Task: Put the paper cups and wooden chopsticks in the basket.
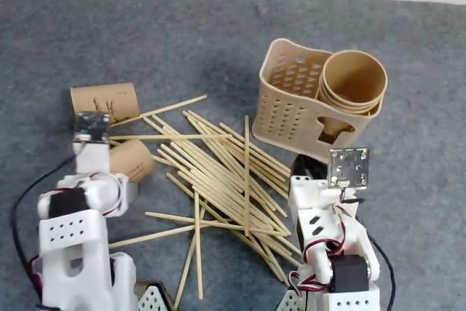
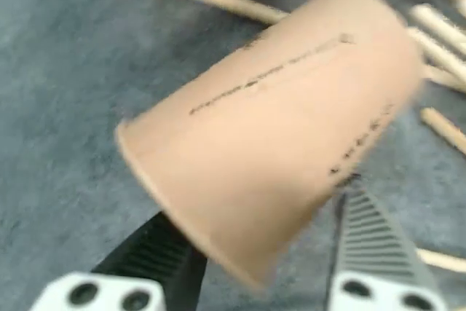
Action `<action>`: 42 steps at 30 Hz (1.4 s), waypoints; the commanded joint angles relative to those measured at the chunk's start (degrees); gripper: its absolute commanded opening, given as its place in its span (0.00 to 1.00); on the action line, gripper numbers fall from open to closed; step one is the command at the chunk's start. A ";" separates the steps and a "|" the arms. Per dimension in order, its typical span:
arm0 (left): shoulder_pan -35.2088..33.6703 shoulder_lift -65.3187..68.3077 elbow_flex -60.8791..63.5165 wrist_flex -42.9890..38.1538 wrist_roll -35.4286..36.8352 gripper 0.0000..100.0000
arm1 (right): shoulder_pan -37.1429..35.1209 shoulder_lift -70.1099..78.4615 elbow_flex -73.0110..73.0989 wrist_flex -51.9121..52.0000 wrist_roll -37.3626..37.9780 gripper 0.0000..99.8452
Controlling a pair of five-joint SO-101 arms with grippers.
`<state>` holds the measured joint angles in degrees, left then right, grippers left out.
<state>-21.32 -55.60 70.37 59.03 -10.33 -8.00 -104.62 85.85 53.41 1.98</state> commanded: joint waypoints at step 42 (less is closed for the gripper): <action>12.35 0.13 -29.05 13.27 0.18 0.01 | 4.09 -0.48 1.80 -4.62 3.34 0.01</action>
<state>-9.89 -55.52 49.10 70.20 -10.33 -5.98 -104.62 88.40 50.07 4.88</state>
